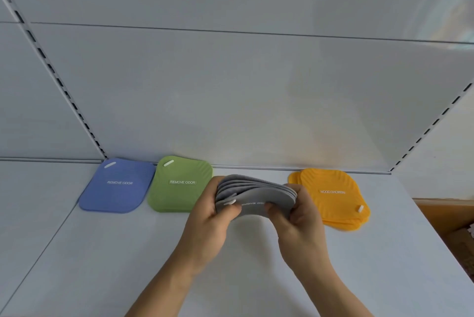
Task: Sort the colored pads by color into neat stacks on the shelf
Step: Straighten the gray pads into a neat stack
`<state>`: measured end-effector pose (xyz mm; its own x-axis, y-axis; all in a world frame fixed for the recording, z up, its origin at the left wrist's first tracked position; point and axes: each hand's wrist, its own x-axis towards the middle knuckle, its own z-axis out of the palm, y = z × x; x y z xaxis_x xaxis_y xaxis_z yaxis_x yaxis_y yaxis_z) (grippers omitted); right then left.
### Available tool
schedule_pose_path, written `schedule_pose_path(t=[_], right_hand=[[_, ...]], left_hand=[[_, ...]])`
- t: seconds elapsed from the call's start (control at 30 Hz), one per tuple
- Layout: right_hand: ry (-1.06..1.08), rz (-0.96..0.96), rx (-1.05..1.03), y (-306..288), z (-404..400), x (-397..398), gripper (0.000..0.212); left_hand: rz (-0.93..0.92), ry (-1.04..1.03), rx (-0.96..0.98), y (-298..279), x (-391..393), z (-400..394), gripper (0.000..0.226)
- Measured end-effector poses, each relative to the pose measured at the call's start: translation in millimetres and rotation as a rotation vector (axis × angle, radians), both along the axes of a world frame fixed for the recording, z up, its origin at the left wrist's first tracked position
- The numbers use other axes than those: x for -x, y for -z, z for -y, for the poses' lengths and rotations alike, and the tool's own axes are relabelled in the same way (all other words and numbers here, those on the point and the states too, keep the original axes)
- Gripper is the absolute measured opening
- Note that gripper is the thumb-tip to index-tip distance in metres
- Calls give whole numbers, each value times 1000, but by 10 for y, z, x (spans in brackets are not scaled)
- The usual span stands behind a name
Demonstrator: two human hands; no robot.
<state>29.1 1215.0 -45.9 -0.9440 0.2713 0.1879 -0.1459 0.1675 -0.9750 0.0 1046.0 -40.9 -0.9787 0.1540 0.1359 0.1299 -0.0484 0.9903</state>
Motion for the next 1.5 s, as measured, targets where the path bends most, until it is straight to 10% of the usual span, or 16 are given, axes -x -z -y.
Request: schedule_pose_path(t=[1.5], right_hand=[[98, 68, -20, 24, 90, -41, 42]], left_hand=[[108, -118, 125, 15, 26, -198, 40]])
